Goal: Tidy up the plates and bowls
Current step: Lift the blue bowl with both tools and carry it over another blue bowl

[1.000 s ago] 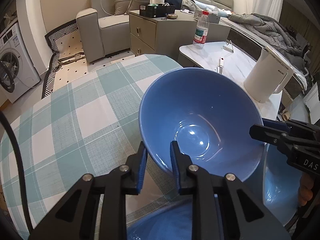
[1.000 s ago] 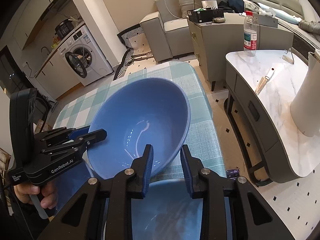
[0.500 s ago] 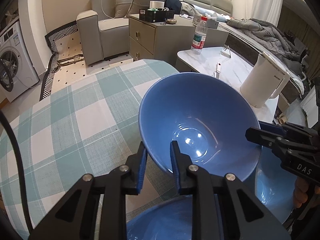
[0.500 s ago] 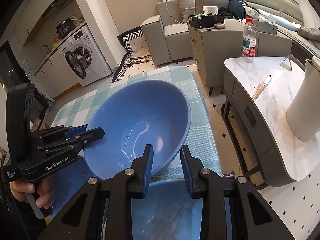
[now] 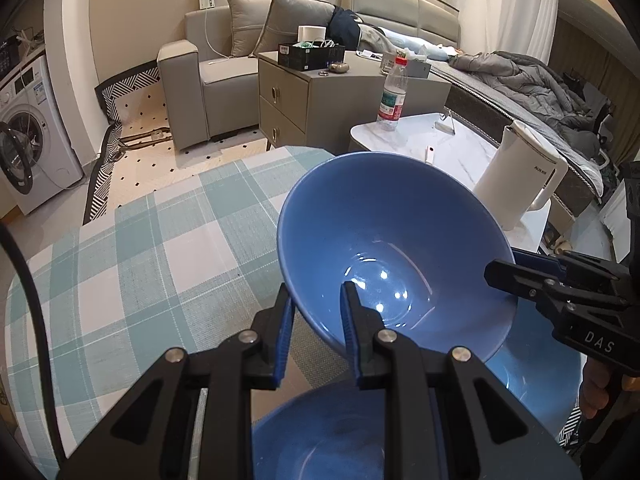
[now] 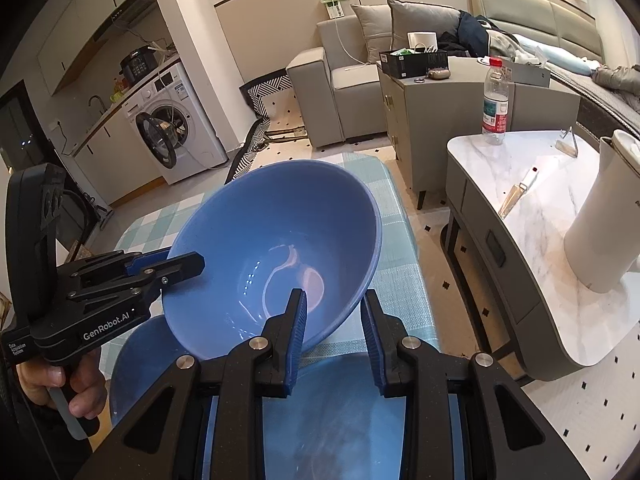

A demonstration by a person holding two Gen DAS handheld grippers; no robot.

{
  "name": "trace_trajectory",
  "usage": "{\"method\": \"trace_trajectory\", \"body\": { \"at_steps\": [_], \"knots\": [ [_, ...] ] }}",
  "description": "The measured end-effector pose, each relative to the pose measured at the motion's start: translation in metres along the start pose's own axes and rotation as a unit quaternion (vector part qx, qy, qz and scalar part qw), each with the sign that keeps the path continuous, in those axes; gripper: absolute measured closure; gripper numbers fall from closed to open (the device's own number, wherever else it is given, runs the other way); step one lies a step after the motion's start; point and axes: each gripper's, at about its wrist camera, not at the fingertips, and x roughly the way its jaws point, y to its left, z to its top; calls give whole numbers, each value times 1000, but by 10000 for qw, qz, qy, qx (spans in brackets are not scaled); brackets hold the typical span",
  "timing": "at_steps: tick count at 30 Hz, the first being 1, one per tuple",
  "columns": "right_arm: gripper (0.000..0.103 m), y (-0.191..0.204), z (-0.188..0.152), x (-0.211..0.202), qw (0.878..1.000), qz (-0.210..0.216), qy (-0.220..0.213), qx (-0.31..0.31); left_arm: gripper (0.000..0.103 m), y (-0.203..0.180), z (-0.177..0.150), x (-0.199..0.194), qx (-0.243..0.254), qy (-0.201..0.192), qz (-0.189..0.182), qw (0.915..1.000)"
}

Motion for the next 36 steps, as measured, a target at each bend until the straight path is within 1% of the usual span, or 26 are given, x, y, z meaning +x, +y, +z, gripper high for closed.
{"method": "trace_trajectory", "body": {
  "at_steps": [18,25,36],
  "knots": [
    [73,16,-5,-45,9992,42,-368,-146,81,-5,-4,-48,22,-405,-46,9992],
    [73,27,-7,-56,9988,69,-442,-210,81,-3,-8,-63,3,-524,-76,9986],
    [73,42,-15,-71,9979,196,-541,-295,82,-1,-17,-84,-33,-646,-7,9979]
  ]
}}
